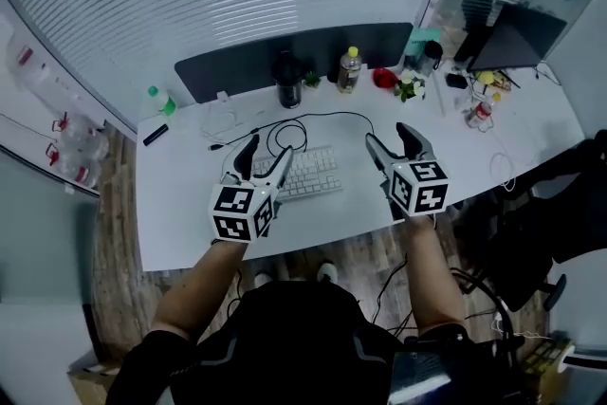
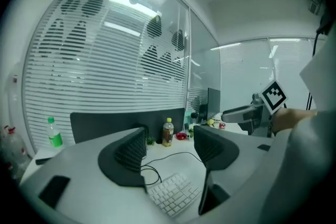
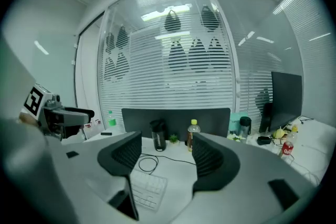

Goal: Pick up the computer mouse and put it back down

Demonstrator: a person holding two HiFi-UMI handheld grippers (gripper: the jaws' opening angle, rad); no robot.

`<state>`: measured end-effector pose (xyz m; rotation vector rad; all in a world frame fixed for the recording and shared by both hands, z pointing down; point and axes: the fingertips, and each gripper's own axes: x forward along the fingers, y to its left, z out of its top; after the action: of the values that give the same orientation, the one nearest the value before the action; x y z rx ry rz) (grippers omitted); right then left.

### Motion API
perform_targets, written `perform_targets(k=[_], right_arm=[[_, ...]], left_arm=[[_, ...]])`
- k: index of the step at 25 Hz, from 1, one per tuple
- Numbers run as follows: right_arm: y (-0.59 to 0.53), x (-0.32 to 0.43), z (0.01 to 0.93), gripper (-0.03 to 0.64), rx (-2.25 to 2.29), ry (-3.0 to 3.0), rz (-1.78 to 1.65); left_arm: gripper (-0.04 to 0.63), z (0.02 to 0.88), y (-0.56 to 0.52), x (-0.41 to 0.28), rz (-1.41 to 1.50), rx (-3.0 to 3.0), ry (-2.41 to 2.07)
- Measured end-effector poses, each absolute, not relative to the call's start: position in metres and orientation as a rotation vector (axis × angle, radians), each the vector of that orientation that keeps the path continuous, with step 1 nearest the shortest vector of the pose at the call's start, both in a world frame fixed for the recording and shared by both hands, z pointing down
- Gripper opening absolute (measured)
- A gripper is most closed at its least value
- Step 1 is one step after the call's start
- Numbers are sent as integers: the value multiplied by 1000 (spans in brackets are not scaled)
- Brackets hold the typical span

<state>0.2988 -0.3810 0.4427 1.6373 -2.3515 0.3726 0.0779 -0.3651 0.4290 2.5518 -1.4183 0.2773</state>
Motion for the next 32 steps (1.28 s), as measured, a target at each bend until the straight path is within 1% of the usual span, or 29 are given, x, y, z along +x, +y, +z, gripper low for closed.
perform_targets(k=[8,14,17,21,22,24,25,26,29,32], right_arm=[[-368,224,380,281,1578,-2496,276],[-365,187,358,262,1543,-2547,224],[-364,171,348,242,1523,-2579,204],[-361,154,338,210,1509,-2615,190],[-360,150,336,196,1500,-2624,188],[-358,141,333,144,1479,-2641,182],[-357,136,331,138,1470,-2649,178],[-356,133,330,130,1466,-2655,174],[-355,127,324,71,1466,-2665,160],[-354,123,322,7,1469,-2668,156]], left_arm=[[304,362,-352,5,141,2582,-1582],[304,344,-347,-31,97,2589,-1610],[288,341,-345,-46,89,2582,-1625],[204,337,-341,-60,85,2573,-1623],[161,336,-340,-65,68,2558,-1627],[90,333,-339,-74,39,2521,-1667],[64,331,-339,-78,35,2507,-1687],[56,330,-338,-81,37,2499,-1696],[35,328,-335,-83,43,2494,-1680],[29,327,-330,-81,30,2495,-1610]])
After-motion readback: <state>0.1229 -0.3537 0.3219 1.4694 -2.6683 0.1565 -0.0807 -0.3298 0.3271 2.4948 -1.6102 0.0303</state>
